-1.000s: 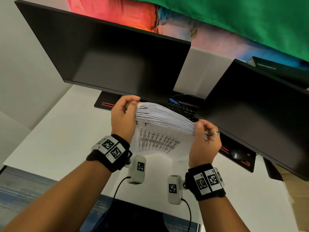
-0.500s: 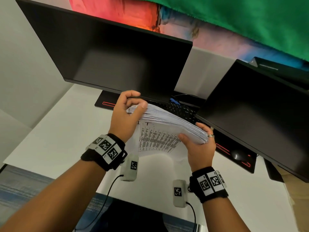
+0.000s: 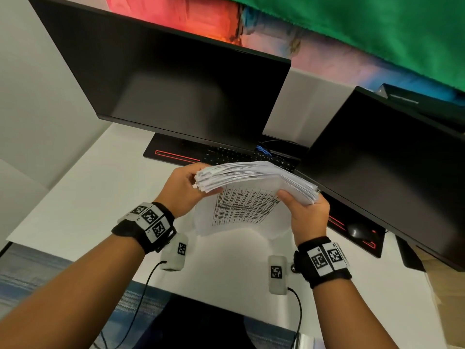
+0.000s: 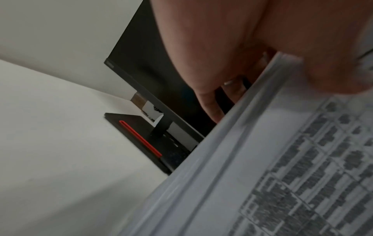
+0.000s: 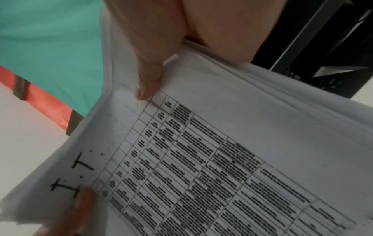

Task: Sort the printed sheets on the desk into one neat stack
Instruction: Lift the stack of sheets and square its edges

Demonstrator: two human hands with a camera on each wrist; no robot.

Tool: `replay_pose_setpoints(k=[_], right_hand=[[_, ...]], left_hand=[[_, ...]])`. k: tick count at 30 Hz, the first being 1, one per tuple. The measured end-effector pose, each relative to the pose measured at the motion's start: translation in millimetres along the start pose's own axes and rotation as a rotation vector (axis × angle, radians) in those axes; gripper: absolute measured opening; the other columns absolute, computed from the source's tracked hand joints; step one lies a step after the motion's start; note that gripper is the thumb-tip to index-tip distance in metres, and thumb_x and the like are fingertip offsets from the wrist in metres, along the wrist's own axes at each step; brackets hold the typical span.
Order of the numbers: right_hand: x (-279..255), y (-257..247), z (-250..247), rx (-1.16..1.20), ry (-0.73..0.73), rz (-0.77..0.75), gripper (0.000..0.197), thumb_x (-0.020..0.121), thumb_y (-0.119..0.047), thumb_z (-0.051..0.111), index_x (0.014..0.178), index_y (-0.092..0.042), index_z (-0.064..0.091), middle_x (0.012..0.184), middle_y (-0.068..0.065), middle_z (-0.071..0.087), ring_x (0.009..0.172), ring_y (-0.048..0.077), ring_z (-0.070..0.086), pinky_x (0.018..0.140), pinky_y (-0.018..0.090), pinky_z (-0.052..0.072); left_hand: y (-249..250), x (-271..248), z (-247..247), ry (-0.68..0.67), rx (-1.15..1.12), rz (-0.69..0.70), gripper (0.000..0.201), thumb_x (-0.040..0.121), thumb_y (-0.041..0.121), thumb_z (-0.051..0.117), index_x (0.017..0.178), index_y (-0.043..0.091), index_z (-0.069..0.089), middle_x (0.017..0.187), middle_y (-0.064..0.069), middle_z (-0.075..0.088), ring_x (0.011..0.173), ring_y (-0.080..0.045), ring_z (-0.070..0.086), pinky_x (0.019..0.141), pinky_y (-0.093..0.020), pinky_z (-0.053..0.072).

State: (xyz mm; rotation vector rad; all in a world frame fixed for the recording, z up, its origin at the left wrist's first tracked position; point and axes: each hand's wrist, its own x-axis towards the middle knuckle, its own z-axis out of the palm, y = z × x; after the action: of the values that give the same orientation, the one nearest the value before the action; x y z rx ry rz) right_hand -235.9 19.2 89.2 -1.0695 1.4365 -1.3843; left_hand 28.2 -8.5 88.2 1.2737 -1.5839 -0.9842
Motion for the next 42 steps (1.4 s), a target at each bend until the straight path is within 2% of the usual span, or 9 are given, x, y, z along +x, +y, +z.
replay_pose_setpoints(k=[3, 8, 13, 18, 26, 31, 35, 38, 42], right_hand=[[-7, -10, -4, 0.02, 0.03, -0.069, 0.028, 0.077, -0.002, 0.079, 0.093, -0.022, 0.07, 0.089, -0.012, 0.077, 0.088, 0.008, 0.074, 0.077, 0.023, 0.059], [-28, 10, -4, -0.002, 0.089, -0.01, 0.046, 0.066, -0.006, 0.089, 0.098, -0.029, 0.066, 0.094, -0.009, 0.075, 0.089, 0.007, 0.073, 0.07, 0.02, 0.058], [-29, 3, 3, 0.03, 0.086, 0.014, 0.032, 0.075, -0.001, 0.082, 0.093, -0.025, 0.071, 0.09, -0.012, 0.077, 0.087, 0.008, 0.074, 0.075, 0.026, 0.062], [-27, -10, 4, -0.032, 0.187, -0.192, 0.029, 0.075, -0.009, 0.085, 0.088, -0.028, 0.066, 0.086, -0.017, 0.075, 0.085, 0.004, 0.072, 0.073, 0.022, 0.059], [-29, -2, 6, 0.05, 0.175, -0.107, 0.037, 0.074, -0.003, 0.082, 0.103, -0.018, 0.063, 0.098, 0.002, 0.072, 0.087, 0.014, 0.073, 0.071, 0.023, 0.059], [-22, -8, 6, 0.056, 0.188, -0.124, 0.036, 0.076, -0.007, 0.082, 0.099, -0.028, 0.062, 0.101, 0.002, 0.069, 0.089, 0.015, 0.072, 0.073, 0.028, 0.06], [-16, -9, 6, 0.054, 0.197, -0.132, 0.033, 0.078, -0.01, 0.081, 0.098, -0.029, 0.063, 0.1, -0.001, 0.068, 0.092, 0.02, 0.071, 0.076, 0.035, 0.06], [-12, -9, 7, 0.08, 0.211, -0.098, 0.024, 0.081, -0.016, 0.078, 0.098, -0.025, 0.063, 0.096, 0.001, 0.069, 0.086, 0.016, 0.07, 0.075, 0.037, 0.06], [-11, -8, 9, 0.1, 0.227, -0.072, 0.03, 0.071, -0.042, 0.071, 0.096, -0.027, 0.064, 0.097, 0.004, 0.068, 0.087, 0.021, 0.069, 0.072, 0.037, 0.06]], left_hand=[[16, -1, 2, 0.067, -0.051, 0.073, 0.028, 0.079, 0.026, 0.076, 0.105, 0.031, 0.07, 0.095, 0.017, 0.075, 0.092, -0.001, 0.069, 0.079, -0.015, 0.053], [5, -22, 18, -0.03, -0.196, -0.02, 0.057, 0.069, 0.035, 0.081, 0.117, 0.023, 0.054, 0.107, 0.028, 0.068, 0.103, 0.002, 0.066, 0.087, -0.012, 0.05], [5, -15, 30, 0.173, -0.026, 0.003, 0.017, 0.085, 0.015, 0.074, 0.101, 0.014, 0.067, 0.087, 0.02, 0.066, 0.082, 0.016, 0.062, 0.073, -0.002, 0.043], [21, -11, 32, 0.322, 0.04, 0.095, 0.014, 0.085, 0.017, 0.076, 0.094, 0.011, 0.067, 0.081, 0.019, 0.062, 0.073, 0.017, 0.059, 0.066, -0.002, 0.044], [9, -23, 41, 0.218, -0.209, 0.04, 0.05, 0.087, 0.033, 0.073, 0.121, 0.016, 0.041, 0.103, 0.008, 0.064, 0.091, -0.003, 0.067, 0.076, -0.015, 0.052], [19, -7, 41, 0.344, -0.203, 0.111, 0.032, 0.092, 0.024, 0.065, 0.116, 0.01, 0.049, 0.102, -0.006, 0.065, 0.092, -0.001, 0.062, 0.083, -0.013, 0.048], [22, 3, 36, 0.306, -0.159, 0.131, 0.032, 0.091, 0.01, 0.069, 0.117, 0.009, 0.05, 0.103, -0.011, 0.065, 0.094, -0.003, 0.061, 0.084, -0.009, 0.045], [25, 11, 31, 0.266, -0.104, 0.128, 0.029, 0.089, 0.009, 0.071, 0.113, 0.009, 0.054, 0.1, -0.008, 0.066, 0.092, -0.003, 0.061, 0.083, -0.008, 0.045], [28, 21, 30, 0.285, -0.08, 0.091, 0.005, 0.093, 0.014, 0.066, 0.097, 0.012, 0.066, 0.09, 0.006, 0.065, 0.086, -0.003, 0.06, 0.081, -0.021, 0.052]])
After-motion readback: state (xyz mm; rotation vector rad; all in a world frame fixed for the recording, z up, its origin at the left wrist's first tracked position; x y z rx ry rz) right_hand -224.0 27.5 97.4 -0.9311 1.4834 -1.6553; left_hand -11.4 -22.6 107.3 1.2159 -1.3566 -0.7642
